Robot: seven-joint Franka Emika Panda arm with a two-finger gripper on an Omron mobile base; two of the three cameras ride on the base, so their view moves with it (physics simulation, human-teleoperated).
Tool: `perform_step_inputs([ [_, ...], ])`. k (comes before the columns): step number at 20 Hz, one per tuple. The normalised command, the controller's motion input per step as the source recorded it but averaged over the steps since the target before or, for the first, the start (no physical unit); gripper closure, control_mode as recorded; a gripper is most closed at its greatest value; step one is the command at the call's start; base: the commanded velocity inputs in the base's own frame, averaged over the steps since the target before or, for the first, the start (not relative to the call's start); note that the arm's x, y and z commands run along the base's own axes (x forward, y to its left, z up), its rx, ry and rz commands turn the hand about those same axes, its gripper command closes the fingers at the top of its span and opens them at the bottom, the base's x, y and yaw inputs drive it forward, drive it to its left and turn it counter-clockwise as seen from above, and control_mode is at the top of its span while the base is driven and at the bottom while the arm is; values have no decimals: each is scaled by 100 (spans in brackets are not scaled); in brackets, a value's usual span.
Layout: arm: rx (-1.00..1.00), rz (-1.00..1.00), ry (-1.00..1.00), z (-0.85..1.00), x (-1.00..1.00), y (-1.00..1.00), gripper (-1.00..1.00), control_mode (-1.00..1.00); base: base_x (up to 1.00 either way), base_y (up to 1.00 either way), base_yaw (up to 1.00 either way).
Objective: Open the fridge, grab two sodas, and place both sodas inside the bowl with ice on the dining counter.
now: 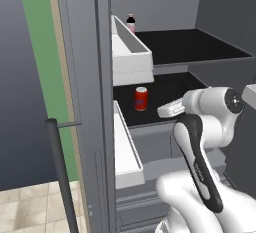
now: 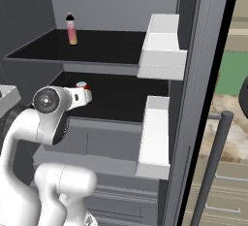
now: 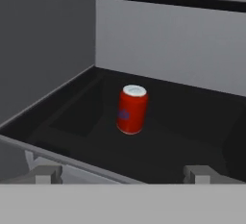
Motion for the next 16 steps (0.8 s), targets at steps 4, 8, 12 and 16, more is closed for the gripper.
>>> perform_step_inputs([
  [4,0,-2,0,0,18,-1,-100,-100,0,0,0],
  [8,3,0,-1,-1,30,-3,-100,-100,0,0,0],
  [12,2,0,-1,-3,31,0,-100,-100,0,0,0],
  [16,1,0,-1,0,32,0,-100,-100,0,0,0],
])
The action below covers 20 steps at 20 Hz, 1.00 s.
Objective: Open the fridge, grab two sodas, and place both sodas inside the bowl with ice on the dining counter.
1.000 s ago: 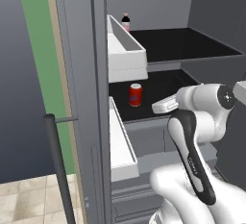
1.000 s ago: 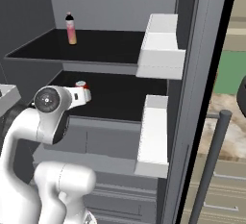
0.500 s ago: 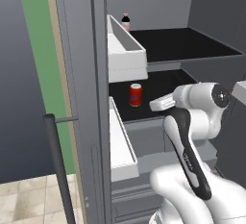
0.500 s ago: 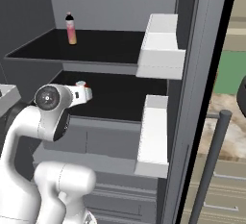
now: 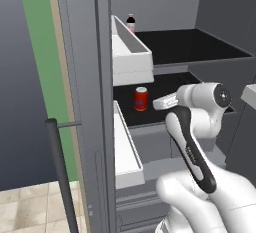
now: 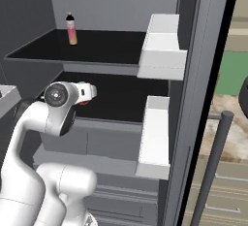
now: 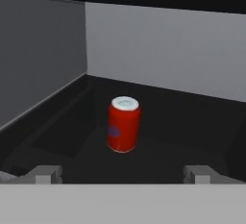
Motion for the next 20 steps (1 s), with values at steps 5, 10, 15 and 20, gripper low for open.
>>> perform_step_inputs([
  [5,0,0,0,-9,34,0,-100,-100,0,0,0],
  [10,0,0,0,-9,23,10,-100,-100,0,0,0],
  [15,0,0,0,-9,21,25,-100,-100,0,0,0],
  [20,0,0,0,-10,22,16,-100,-100,0,0,0],
])
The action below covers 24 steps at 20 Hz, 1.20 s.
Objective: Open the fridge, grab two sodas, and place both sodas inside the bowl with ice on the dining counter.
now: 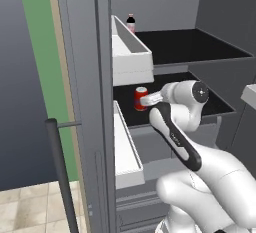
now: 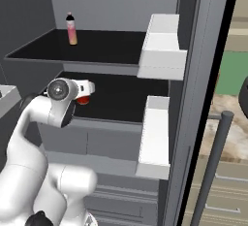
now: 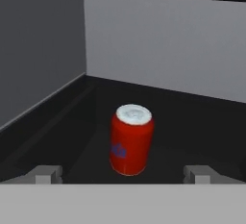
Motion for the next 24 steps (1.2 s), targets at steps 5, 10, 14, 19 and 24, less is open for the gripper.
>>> perform_step_inputs([
  [5,3,0,0,-5,32,-1,-100,-100,0,0,0],
  [10,4,0,0,-5,31,-3,-100,-100,0,0,0],
  [14,0,0,0,-8,25,0,-100,-100,0,0,0],
  [19,0,0,0,-22,21,-1,-100,-100,0,0,0],
  [24,0,0,0,-18,19,0,-100,-100,0,0,0],
])
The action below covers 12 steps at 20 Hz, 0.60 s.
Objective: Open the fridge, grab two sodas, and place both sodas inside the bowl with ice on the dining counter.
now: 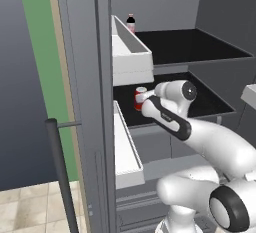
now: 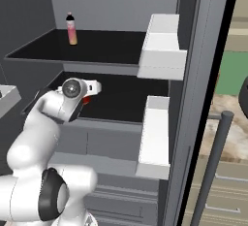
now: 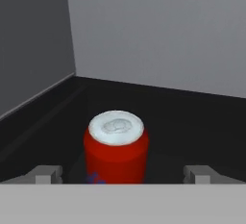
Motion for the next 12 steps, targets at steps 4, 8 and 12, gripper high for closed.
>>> perform_step_inputs([
  [4,0,0,0,-18,15,0,-100,-100,0,0,0],
  [8,0,0,0,-20,13,3,-100,-100,0,0,0],
  [12,0,0,0,-20,11,11,-100,-100,0,0,0],
])
